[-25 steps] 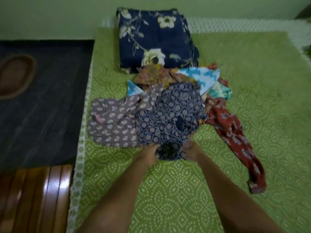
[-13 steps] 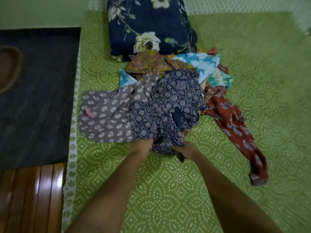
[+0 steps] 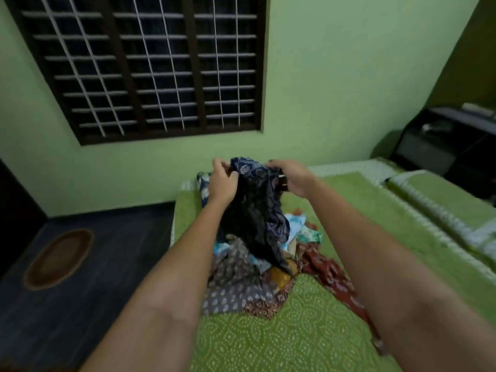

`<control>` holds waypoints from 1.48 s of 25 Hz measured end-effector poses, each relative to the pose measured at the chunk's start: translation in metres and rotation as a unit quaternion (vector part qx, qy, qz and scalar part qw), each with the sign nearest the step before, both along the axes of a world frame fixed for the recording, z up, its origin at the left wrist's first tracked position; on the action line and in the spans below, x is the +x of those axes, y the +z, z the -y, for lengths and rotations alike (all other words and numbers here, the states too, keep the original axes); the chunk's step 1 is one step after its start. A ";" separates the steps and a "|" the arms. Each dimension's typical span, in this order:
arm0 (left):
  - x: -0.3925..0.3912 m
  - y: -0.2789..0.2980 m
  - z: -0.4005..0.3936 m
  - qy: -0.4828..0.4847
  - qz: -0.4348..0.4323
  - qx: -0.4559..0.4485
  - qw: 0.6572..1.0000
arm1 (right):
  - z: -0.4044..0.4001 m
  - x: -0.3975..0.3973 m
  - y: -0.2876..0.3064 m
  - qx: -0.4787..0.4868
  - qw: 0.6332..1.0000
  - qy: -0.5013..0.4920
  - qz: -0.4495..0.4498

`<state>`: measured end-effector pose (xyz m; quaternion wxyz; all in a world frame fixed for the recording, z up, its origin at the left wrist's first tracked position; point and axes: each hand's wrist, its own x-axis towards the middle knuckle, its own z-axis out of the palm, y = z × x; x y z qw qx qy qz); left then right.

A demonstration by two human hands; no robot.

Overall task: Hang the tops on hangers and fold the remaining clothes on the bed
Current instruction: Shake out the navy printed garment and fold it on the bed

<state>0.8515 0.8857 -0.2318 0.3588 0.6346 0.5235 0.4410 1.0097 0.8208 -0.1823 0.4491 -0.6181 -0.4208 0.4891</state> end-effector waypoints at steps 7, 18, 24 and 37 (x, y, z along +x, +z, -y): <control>0.013 0.101 0.043 -0.126 -0.034 0.101 0.986 | 0.039 -0.003 0.103 0.134 0.988 0.001 -0.078; 0.059 0.115 0.061 0.204 -0.128 0.013 0.970 | 0.047 0.068 0.018 0.042 0.985 0.165 -0.035; 0.087 0.141 0.083 0.260 -0.147 0.048 0.953 | 0.033 0.051 0.001 0.078 0.964 0.254 -0.016; 0.043 0.142 0.059 0.310 -0.266 -0.004 0.913 | -0.002 0.107 0.005 0.037 0.808 0.352 0.471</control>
